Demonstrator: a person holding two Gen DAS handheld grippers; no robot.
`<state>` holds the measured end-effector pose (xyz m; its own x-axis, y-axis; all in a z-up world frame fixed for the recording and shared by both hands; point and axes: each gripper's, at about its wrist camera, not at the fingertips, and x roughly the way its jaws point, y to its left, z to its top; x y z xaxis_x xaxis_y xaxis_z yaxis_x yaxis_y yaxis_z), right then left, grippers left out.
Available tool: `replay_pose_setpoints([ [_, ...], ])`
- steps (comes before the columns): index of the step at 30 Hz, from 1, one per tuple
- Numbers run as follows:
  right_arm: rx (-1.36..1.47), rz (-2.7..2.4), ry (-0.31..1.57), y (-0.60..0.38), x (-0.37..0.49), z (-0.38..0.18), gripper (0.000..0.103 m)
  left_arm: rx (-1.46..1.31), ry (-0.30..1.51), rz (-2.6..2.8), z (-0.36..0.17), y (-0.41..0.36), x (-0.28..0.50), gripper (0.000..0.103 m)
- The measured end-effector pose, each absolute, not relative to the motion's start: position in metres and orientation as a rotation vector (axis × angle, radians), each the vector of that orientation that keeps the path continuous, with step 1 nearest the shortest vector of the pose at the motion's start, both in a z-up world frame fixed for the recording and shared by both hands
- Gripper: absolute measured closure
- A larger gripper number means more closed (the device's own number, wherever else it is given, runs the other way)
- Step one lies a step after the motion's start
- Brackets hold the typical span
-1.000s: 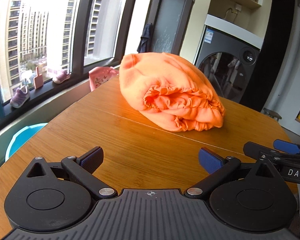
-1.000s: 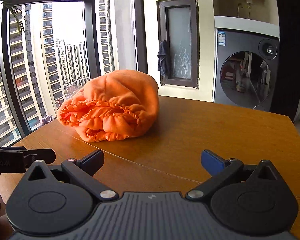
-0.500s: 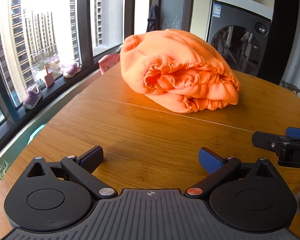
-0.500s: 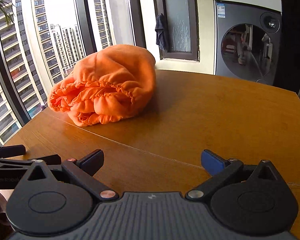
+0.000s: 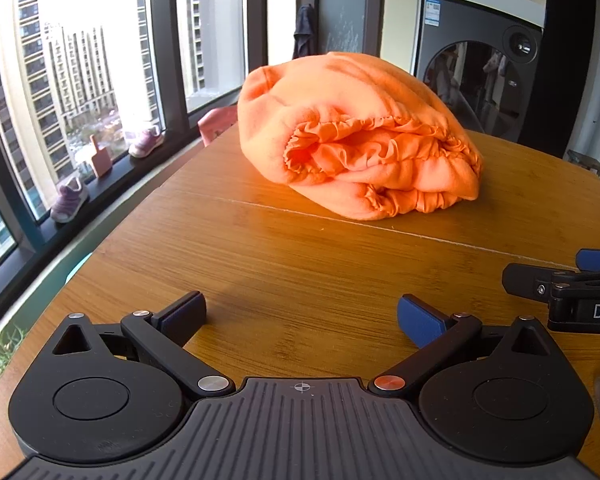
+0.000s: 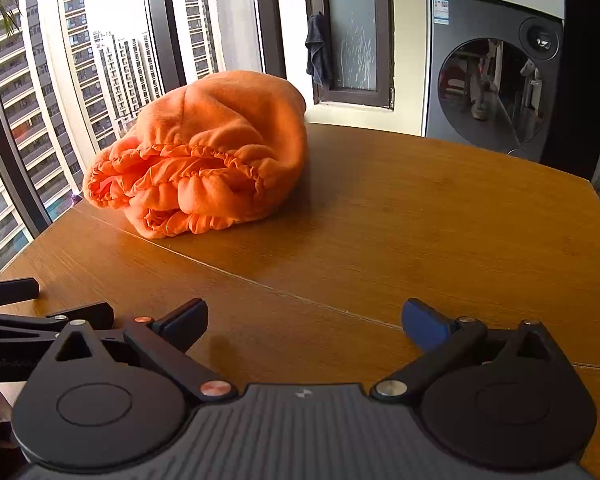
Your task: Fold clothes
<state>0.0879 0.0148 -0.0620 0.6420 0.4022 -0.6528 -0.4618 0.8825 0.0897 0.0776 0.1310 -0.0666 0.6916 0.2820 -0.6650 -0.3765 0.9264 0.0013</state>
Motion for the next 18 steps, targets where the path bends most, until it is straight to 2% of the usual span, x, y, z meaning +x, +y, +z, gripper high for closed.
replay_pose_setpoints([
  [18, -0.171, 0.488, 0.729, 0.0164, 0.0846, -0.0624, 0.0, -0.152, 0.711, 0.368, -0.0667, 0.1333, 0.0778, 0.0],
])
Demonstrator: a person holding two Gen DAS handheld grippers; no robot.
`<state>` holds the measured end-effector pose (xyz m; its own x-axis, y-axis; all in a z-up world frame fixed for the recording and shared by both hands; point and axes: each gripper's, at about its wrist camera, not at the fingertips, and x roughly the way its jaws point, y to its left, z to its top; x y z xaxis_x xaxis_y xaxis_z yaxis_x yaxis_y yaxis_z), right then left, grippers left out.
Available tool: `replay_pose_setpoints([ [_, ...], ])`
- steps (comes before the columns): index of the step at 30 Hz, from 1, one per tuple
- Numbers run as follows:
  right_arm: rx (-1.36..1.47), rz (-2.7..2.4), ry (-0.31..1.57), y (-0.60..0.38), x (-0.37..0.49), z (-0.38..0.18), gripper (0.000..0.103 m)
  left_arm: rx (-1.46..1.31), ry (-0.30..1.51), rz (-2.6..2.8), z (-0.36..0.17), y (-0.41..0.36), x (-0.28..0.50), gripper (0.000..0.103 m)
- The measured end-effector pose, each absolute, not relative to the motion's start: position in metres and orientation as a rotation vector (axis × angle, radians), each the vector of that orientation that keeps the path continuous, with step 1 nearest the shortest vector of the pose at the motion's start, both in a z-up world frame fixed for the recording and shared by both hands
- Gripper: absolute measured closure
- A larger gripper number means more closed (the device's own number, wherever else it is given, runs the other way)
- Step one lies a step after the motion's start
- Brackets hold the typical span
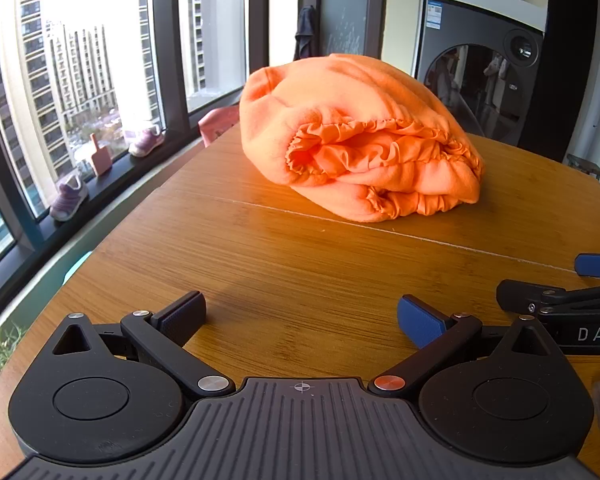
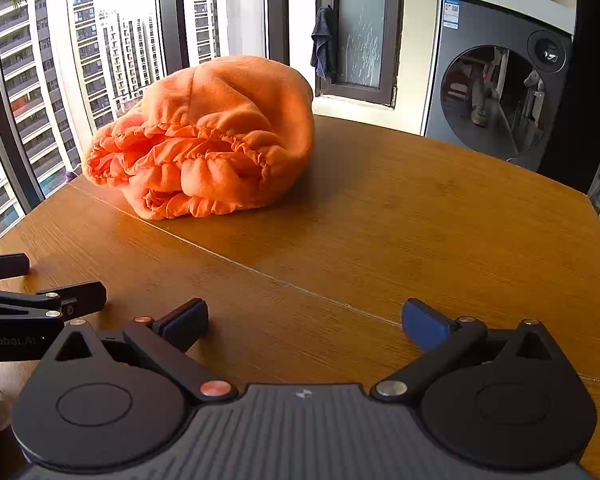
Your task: Fold clothes
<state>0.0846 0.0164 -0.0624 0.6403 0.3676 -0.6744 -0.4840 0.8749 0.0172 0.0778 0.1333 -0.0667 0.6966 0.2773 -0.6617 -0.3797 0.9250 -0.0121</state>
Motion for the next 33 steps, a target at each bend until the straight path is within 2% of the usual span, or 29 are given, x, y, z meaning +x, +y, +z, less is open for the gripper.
replay_pose_setpoints([
  [33, -0.177, 0.486, 0.73, 0.0153, 0.0833, -0.0599, 0.0, -0.176, 0.702, 0.373, -0.0663, 0.1332, 0.0767, 0.0],
])
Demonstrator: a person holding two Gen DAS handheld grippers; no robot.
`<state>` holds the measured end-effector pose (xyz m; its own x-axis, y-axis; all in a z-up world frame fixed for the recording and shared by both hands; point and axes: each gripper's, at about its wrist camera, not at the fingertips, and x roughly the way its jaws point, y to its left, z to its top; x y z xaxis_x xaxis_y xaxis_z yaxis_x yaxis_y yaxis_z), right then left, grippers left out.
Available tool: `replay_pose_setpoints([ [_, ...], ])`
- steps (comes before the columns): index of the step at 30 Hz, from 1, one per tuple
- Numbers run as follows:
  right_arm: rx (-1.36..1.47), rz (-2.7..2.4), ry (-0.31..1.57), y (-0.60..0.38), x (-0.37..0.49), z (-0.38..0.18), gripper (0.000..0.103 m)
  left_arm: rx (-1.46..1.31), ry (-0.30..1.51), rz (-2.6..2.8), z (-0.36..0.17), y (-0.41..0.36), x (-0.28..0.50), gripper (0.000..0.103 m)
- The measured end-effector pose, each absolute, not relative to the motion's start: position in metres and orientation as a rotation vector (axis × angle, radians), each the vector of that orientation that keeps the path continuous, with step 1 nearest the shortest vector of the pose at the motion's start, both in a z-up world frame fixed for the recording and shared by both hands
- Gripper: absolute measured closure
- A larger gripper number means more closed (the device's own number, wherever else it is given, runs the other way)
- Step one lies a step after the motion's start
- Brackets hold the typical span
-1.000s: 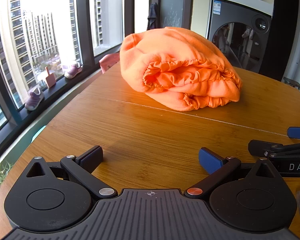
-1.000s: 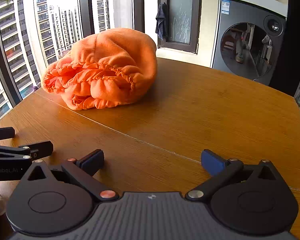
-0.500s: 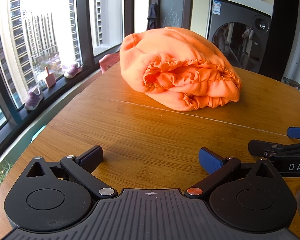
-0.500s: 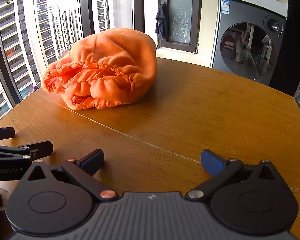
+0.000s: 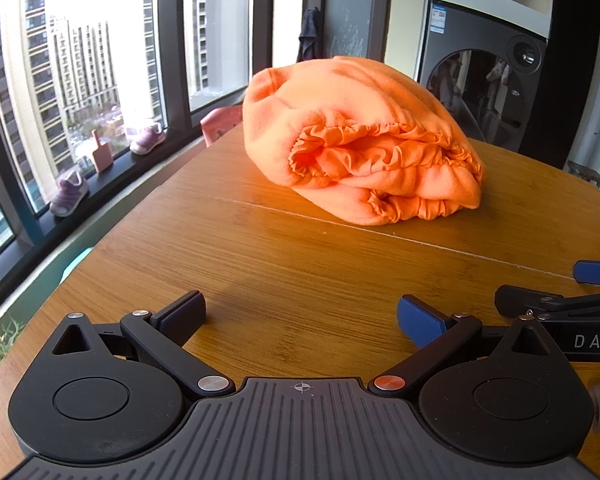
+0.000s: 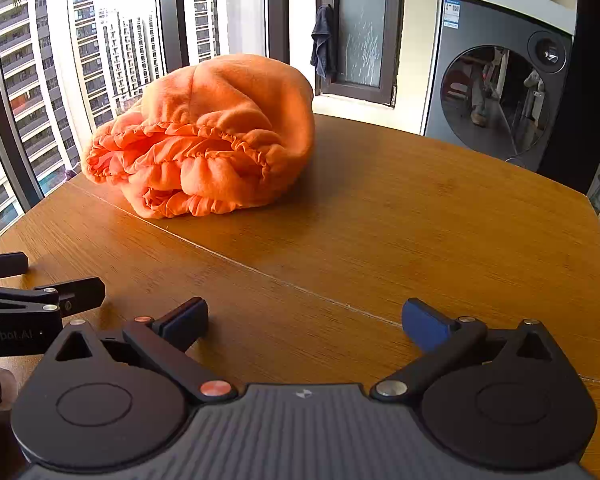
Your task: Fold clothes
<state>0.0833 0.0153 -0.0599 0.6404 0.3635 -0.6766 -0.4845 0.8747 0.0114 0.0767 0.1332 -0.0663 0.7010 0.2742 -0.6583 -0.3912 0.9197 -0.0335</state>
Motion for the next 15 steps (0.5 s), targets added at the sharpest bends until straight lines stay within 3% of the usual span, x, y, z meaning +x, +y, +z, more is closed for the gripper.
replay_pose_setpoints([
  [15, -0.177, 0.487, 0.729, 0.0138, 0.0844, -0.0605, 0.0, -0.189, 0.697, 0.376, -0.0651, 0.1337, 0.0752, 0.0],
])
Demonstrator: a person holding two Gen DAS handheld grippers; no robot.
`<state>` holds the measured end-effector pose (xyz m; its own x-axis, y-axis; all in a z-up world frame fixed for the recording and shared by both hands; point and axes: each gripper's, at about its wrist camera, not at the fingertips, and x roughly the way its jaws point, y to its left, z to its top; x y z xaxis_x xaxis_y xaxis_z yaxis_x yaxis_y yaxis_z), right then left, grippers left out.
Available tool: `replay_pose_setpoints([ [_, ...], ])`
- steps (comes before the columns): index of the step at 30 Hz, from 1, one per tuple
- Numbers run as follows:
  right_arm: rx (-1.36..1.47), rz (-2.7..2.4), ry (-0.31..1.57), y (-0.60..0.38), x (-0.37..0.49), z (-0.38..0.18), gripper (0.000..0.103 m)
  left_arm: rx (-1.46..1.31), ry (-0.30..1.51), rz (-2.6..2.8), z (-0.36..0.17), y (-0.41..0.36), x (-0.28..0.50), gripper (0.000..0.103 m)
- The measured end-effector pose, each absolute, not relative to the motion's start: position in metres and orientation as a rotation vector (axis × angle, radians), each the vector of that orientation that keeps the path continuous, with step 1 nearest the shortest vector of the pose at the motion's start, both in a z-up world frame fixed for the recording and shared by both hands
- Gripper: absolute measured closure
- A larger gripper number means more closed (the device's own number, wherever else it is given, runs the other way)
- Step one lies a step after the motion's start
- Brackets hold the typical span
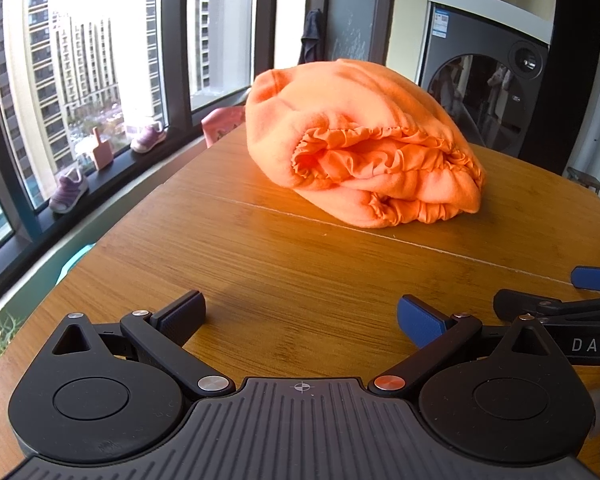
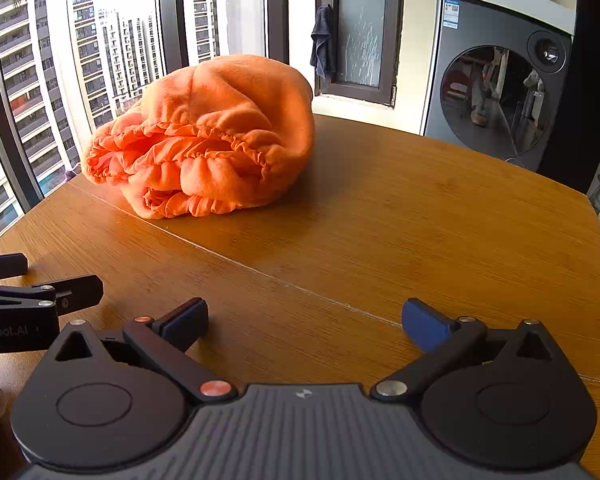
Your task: Fold clothes
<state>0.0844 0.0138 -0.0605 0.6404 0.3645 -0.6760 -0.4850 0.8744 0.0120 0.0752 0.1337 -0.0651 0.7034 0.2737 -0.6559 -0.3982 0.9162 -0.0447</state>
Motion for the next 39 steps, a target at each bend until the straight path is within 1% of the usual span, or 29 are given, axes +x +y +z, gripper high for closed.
replay_pose_setpoints([
  [39, -0.177, 0.483, 0.729, 0.0168, 0.0851, -0.0618, 0.0, -0.152, 0.718, 0.399, -0.0645, 0.1276, 0.0767, 0.0],
])
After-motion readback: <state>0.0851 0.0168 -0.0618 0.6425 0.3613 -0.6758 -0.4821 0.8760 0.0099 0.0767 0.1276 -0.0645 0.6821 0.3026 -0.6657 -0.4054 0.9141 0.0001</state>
